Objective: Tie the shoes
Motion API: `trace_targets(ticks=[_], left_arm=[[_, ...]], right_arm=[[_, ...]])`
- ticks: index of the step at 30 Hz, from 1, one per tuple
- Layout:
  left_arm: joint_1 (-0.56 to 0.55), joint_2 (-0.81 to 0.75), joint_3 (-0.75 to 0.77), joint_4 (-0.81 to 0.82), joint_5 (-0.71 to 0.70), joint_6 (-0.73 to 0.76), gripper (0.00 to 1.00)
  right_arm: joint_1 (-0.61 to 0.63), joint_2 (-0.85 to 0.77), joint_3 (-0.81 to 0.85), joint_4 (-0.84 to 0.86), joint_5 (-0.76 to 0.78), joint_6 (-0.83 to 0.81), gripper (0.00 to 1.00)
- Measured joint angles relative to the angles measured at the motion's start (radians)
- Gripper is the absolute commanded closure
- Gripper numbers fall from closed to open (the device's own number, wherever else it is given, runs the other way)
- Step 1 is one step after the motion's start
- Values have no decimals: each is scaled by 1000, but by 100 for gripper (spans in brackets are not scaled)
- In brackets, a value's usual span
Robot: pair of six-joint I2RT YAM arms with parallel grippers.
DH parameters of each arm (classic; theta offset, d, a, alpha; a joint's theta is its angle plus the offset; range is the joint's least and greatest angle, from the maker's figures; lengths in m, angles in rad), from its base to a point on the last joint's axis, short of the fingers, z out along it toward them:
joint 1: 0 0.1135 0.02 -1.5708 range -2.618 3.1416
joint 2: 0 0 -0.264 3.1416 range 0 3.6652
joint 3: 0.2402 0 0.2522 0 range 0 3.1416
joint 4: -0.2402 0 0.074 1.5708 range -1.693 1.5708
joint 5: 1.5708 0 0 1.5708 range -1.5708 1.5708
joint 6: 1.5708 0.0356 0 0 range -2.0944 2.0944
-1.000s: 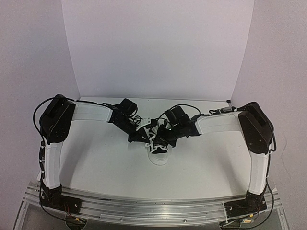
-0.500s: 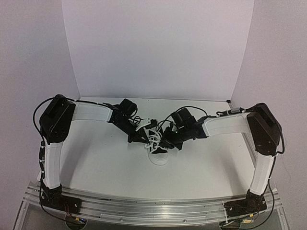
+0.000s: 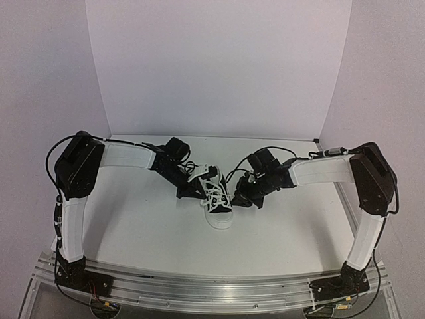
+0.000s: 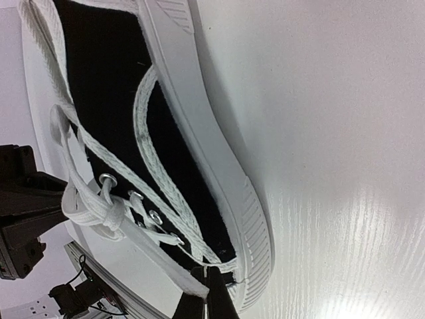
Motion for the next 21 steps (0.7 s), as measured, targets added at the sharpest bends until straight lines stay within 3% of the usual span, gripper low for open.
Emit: trace_targets(ticks=[8, 11, 15, 21], left_arm=[[0, 0, 0, -23, 10, 4, 100], [0, 0, 0, -42, 25, 4, 100], [-1, 0, 21, -94, 60, -6, 100], [-30, 1, 140, -157, 185, -85, 100]], right_arm=[[-6, -4, 0, -35, -26, -28, 100], [-13, -4, 0, -44, -41, -43, 79], [-24, -4, 4, -66, -69, -87, 62], [-49, -11, 23, -118, -77, -152, 51]])
